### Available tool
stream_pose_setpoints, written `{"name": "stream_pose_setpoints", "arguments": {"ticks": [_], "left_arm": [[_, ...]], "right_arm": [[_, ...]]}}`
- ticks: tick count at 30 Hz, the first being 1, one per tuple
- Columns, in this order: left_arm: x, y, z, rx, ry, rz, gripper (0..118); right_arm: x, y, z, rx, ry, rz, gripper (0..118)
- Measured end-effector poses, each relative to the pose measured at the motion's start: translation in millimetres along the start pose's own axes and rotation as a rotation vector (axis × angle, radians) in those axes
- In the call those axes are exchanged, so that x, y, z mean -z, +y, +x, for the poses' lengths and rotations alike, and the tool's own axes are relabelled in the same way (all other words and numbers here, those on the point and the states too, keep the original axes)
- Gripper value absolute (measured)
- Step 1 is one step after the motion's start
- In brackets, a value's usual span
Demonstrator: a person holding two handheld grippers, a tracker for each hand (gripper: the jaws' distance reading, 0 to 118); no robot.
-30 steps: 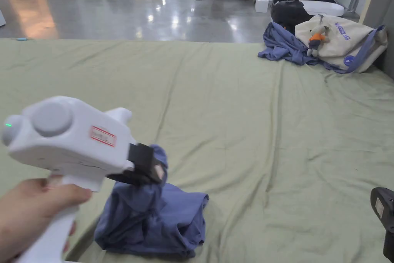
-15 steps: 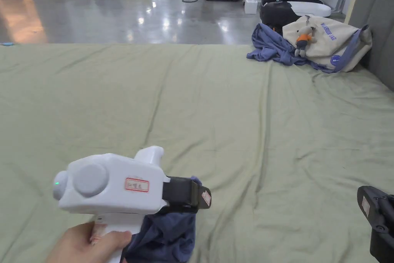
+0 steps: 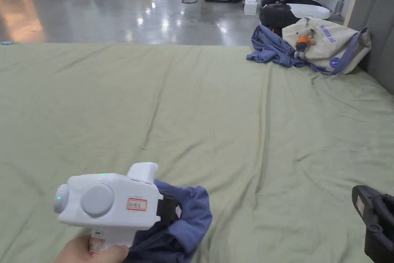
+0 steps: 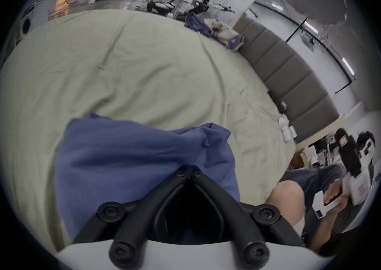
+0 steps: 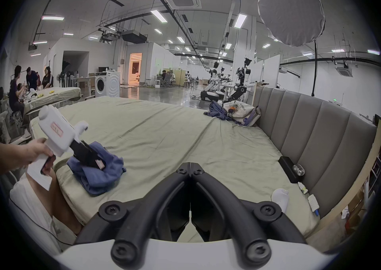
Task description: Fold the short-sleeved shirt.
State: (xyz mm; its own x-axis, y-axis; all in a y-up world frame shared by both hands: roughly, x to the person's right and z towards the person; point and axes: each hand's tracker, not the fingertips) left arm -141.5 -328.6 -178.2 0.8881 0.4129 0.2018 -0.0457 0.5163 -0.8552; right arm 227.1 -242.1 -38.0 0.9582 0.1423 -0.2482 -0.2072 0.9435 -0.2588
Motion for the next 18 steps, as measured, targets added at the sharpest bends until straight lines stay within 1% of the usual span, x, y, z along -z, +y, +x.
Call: {"name": "stream_pose_setpoints", "arguments": {"ticks": [1, 2, 3, 4, 5, 7, 8, 10, 11, 12, 14, 15, 18], "left_arm": [[7, -1, -1, 0.001, -0.005, -0.009, 1], [16, -1, -3, -0.002, -0.001, -0.053, 1], [24, -2, -7, -0.032, 0.002, -0.090, 1], [26, -3, -8, -0.050, 0.000, -0.075, 1], [26, -3, -3, -0.032, 0.015, -0.064, 1], [27, -4, 8, 0.067, 0.074, -0.061, 1], [27, -8, 11, 0.084, 0.095, -0.050, 1], [20, -4, 16, 0.073, 0.086, -0.054, 1], [5, -2, 18, 0.076, 0.055, 0.002, 1], [-22, -8, 17, 0.102, -0.009, 0.139, 1], [-87, -18, 22, 0.170, -0.062, 0.379, 1], [-115, -25, 24, 0.223, -0.047, 0.454, 1], [-197, -78, 18, 0.312, 0.138, 0.767, 1]], "right_arm": [[1, -1, 1, 0.005, 0.002, -0.002, 2], [2, -2, 1, 0.008, 0.002, -0.004, 2], [3, -3, 1, 0.009, 0.003, -0.008, 2], [4, -4, 1, 0.007, 0.003, -0.012, 2], [4, -5, 1, 0.003, 0.003, -0.015, 2], [5, -6, 0, 0.001, 0.006, -0.019, 2], [5, -5, 0, 0.002, 0.009, -0.018, 2], [4, -5, -2, 0.001, 0.015, -0.016, 2], [4, -3, -3, 0.000, 0.016, -0.014, 2], [3, -2, -3, -0.002, 0.018, -0.008, 2], [-1, 3, -3, -0.001, 0.017, 0.018, 2], [-3, 5, -2, 0.004, 0.015, 0.035, 2], [-18, 6, 0, 0.033, 0.001, 0.125, 2]]}}
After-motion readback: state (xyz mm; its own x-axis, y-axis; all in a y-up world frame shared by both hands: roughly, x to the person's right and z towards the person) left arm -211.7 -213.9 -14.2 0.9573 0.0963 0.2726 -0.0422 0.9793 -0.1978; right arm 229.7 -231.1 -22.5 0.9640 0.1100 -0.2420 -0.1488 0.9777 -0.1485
